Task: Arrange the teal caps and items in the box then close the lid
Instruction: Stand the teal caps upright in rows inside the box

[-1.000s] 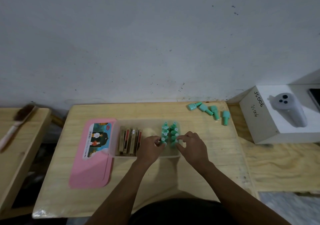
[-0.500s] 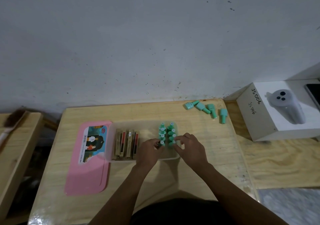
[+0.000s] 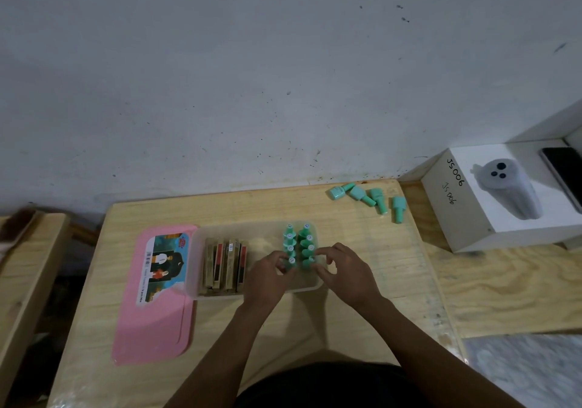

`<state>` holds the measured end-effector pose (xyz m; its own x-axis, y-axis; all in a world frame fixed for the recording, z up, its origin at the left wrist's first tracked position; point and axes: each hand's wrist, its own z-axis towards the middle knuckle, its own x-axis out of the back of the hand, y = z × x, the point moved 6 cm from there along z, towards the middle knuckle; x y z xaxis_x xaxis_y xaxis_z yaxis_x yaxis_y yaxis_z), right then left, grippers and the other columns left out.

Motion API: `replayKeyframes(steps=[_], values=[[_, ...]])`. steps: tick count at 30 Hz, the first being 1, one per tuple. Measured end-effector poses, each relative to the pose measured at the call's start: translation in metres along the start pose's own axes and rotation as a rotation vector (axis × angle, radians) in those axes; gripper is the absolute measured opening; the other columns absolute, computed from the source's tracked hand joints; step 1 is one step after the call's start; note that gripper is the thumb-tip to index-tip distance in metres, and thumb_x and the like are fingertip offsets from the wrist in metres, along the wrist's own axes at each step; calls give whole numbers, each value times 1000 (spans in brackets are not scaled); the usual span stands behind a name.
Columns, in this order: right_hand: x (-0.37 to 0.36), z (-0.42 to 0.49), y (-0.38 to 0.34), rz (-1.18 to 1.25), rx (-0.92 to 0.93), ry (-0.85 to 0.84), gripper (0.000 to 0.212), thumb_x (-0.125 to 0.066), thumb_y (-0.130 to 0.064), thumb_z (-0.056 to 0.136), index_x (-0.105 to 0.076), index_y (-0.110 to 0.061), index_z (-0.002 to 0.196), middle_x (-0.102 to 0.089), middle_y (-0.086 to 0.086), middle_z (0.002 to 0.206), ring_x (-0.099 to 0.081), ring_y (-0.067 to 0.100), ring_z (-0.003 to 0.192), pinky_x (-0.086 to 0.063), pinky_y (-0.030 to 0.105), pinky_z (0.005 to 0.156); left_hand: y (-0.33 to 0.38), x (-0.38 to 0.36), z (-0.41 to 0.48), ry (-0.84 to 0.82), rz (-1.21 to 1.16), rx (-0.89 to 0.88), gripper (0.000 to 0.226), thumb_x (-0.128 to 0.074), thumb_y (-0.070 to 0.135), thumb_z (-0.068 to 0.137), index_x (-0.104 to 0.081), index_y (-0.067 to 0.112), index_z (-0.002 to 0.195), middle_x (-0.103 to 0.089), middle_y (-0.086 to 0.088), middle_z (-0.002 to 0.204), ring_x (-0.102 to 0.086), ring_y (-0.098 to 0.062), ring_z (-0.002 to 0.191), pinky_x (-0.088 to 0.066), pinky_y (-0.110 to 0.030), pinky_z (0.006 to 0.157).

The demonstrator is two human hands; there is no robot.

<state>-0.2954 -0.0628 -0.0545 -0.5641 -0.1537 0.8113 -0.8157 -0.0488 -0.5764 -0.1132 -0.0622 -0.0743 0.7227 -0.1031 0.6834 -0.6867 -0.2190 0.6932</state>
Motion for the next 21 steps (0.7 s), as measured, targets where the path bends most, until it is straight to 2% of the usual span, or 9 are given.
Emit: replayKeyframes(steps=[2,7,12,16,21], values=[[10,-2,8,35,-19,54,23,-62,-41,89,-66,-35,112,-49,-15,83,-47,1,71,-35,12,55,4,3,-2,33,-22,-2,29,-73,38,78,-64,25,102,-69,6,82,-54,-7,60,-36,-22,53],[39,-1,48,129,-201,175,24,-60,-35,92,-66,-29,114,-57,-12,87,-53,4,73,-49,25,65,32,13,1,120,-110,-78,25,-73,41,78,-62,25,93,-58,8,68,-45,-3,50,-36,-19,49],[60,5,97,228,-384,194,24,-61,-31,93,-68,-23,115,-65,-6,89,-59,9,75,-49,29,70,82,12,16,136,-205,-212,15,-69,41,82,-61,28,83,-57,6,62,-52,-7,52,-44,-28,51],[72,21,121,237,-438,157,27,-60,-33,93,-66,-25,119,-69,-4,105,-61,8,77,-51,29,73,119,-5,48,59,-175,-239,13,-65,35,86,-62,25,94,-56,7,66,-45,-12,49,-44,-32,51],[82,59,128,162,-400,78,35,-60,-35,93,-62,-27,126,-67,-8,118,-64,12,90,-48,27,77,144,-41,108,-71,-90,-215,25,-63,30,85,-59,24,109,-61,1,88,-50,-15,60,-44,-29,62]])
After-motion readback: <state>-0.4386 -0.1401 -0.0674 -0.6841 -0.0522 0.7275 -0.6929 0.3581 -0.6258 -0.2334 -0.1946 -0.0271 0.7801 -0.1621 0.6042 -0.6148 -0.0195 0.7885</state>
